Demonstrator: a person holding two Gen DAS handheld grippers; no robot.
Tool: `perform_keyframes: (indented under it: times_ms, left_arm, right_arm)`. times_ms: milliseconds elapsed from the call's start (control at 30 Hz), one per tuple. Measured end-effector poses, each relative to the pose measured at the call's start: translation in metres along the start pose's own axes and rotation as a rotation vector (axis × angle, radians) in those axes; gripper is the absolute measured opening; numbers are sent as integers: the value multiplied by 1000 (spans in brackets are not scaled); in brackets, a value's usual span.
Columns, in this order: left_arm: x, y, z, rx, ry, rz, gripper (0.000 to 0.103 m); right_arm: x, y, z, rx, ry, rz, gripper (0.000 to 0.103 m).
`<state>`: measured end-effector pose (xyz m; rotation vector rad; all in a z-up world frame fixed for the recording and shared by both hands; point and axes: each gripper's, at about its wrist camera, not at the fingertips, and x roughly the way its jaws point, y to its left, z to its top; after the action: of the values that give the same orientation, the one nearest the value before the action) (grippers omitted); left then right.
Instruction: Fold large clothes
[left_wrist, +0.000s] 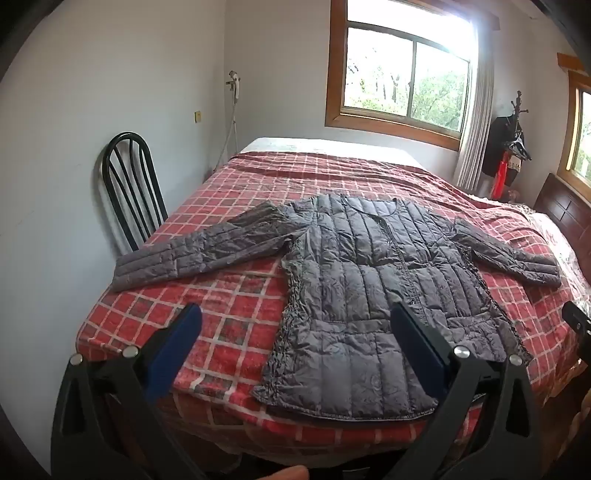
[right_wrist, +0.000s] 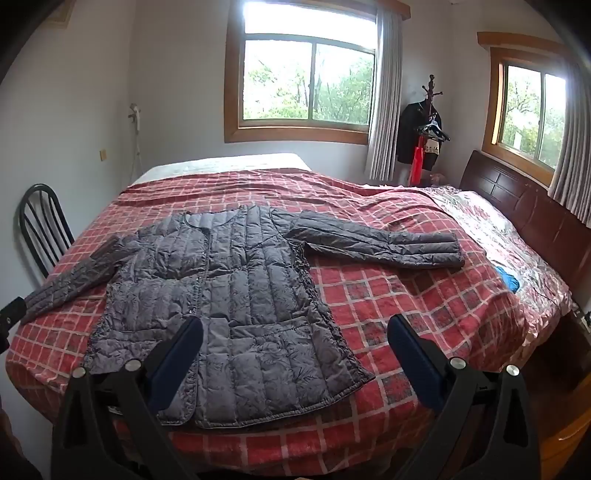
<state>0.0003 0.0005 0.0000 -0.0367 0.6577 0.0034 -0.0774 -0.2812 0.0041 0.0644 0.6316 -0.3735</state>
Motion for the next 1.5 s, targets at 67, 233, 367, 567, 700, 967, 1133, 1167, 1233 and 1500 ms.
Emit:
perform_keyframes:
  times_ms: [67, 233, 367, 567, 700, 967, 1133, 1167, 1233, 1500]
  left_arm:
    - [-1, 0, 0, 6, -3, -1, 101]
    - [-4, 2, -8, 11, -12, 0, 101]
    - [-2, -4, -5, 23, -6, 4, 101]
    - [-4, -3, -2, 21, -6, 2, 101]
    - [-4, -4, -3, 22, -6, 2, 101]
    - [-3, -6, -2, 25, 1, 0, 101]
    - [0, -9, -3, 31, 3, -7, 101]
    - [0, -9, -3, 32, 3, -8, 101]
    - [1, -10, -4, 33, 4, -12, 101]
    - [2, -15, -6, 44, 8, -22, 101]
  right_arm:
    - [0, -1, 0, 3, 3, 1, 99]
    - [1, -1, 0, 7, 7, 1, 99]
    - [-4, -1, 2, 9, 0, 1, 99]
    - [-1, -1, 0, 8, 0, 3, 99]
    - [0, -1, -1, 11, 0, 1, 99]
    - [0, -1, 0, 11, 1, -3, 99]
    - [3, -2, 0, 14, 4, -10, 99]
    - [3, -2, 0, 14, 4, -12, 99]
    - [2, -3, 0, 13, 3, -15, 99]
    - [2, -6, 0, 17, 4, -21, 99]
